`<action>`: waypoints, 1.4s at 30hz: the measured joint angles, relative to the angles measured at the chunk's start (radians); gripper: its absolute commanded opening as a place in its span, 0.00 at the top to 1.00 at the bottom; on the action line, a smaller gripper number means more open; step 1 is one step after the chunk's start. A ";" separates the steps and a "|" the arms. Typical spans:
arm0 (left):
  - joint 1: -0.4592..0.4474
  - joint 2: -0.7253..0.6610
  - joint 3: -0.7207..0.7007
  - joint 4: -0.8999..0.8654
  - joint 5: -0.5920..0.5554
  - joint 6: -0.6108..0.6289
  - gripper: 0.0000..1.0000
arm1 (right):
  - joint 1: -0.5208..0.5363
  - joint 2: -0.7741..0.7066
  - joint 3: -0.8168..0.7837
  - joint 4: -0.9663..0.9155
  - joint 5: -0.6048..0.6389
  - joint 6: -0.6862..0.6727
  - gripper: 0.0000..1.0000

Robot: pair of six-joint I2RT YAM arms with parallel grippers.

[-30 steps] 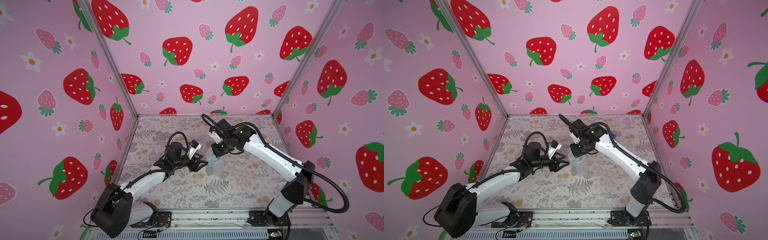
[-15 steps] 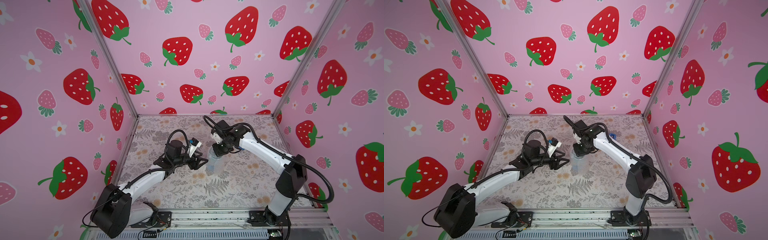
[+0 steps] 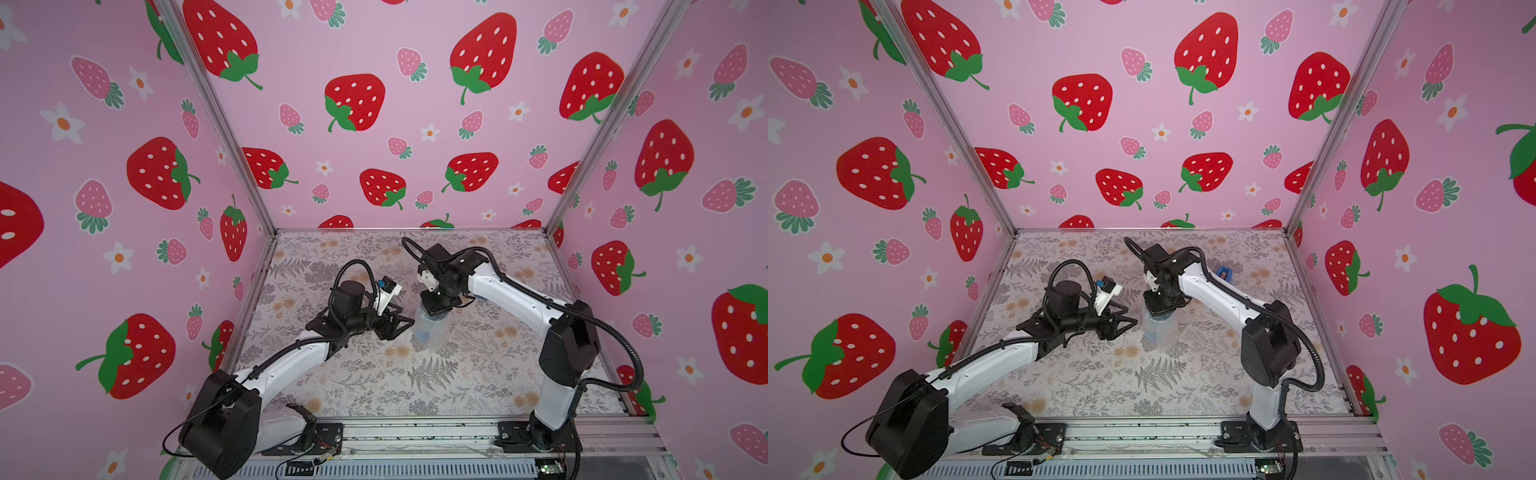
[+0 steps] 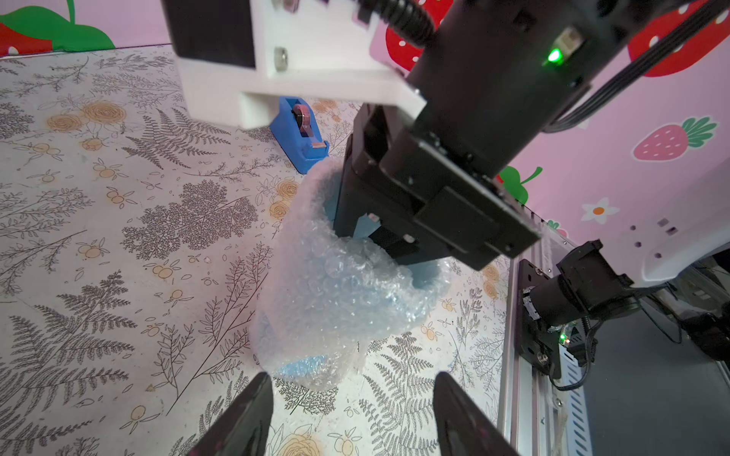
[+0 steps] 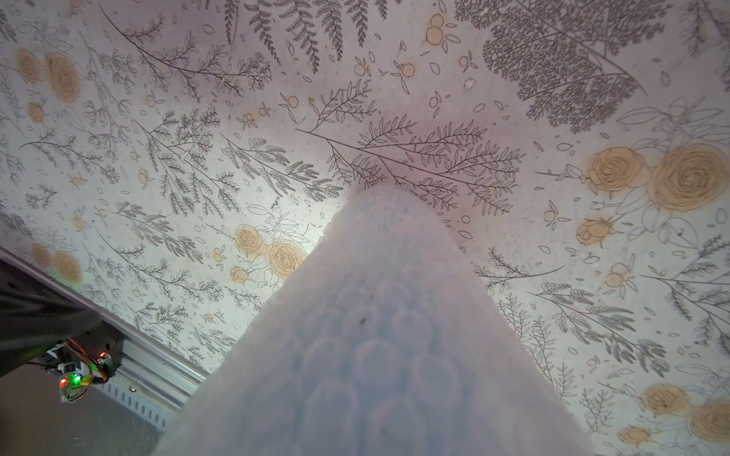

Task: Wrap wine glasses in bubble wrap
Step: Wrap the wine glass in bubble wrap, then reset both arms

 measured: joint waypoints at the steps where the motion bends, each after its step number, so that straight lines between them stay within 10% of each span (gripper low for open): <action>1: 0.000 0.000 0.004 -0.001 -0.003 0.000 0.33 | 0.000 -0.007 0.013 -0.011 0.003 -0.003 0.87; 21: 0.005 -0.053 0.103 -0.072 -0.149 -0.058 0.23 | -0.071 -0.195 0.055 -0.061 0.061 -0.020 0.70; 34: 0.221 -0.264 -0.056 -0.053 -0.908 -0.051 0.01 | -0.419 -0.663 -0.722 0.593 0.412 -0.086 0.03; 42: 0.434 -0.204 -0.266 0.121 -1.051 -0.004 0.01 | -0.589 -0.526 -1.033 1.086 0.600 -0.168 0.01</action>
